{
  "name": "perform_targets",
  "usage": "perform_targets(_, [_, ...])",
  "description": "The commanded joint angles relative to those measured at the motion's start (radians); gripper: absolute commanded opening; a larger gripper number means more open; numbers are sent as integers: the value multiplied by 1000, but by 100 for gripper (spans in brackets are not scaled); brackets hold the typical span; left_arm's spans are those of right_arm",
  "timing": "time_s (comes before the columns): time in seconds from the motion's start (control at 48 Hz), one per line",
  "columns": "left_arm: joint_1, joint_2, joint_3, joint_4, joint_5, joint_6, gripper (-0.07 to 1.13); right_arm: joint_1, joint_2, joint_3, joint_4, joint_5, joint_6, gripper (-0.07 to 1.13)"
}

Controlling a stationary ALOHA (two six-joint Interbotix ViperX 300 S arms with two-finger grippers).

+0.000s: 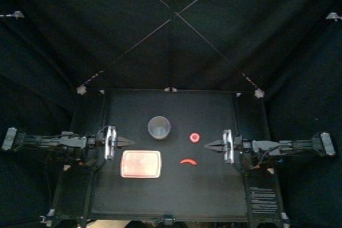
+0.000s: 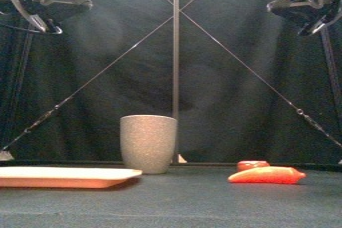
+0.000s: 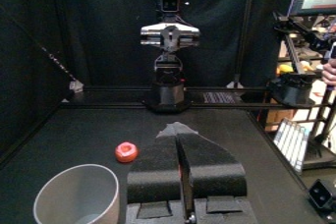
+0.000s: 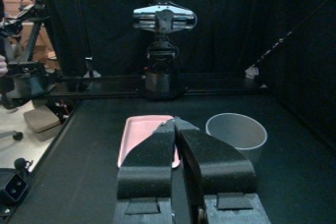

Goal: Pick the red chile then place it on the pink plate
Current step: Pick the red chile

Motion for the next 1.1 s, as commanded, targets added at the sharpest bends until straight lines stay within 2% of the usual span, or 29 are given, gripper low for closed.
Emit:
perform_targets(0.021, [9,0,-9,-3,-3,0,-3,0,21,-11,11,5,9,-1])
perform_targets(0.125, [11,-3,-9,-3,0,2,-5,6,54,-26,60,52,49,2])
perform_targets(0.271, [17,-18,-9,-3,20,5,-3,20,153,-72,124,230,117,5])
perform_targets(0.396, [38,-55,-11,-2,41,5,-3,66,268,-110,166,347,166,7])
perform_targets(0.479, [48,-77,-8,-3,52,5,-3,107,360,-138,181,379,196,13])
perform_targets(0.604, [51,-86,-8,-2,60,5,-3,137,469,-161,189,377,213,33])
perform_targets(0.833, [52,-86,-6,0,92,6,-3,138,678,-209,212,350,213,87])
perform_targets(0.938, [51,-86,-6,3,98,6,-3,133,772,-235,199,353,212,106])
perform_targets(1.104, [48,-86,-6,3,98,5,-3,100,861,-268,150,373,212,104])
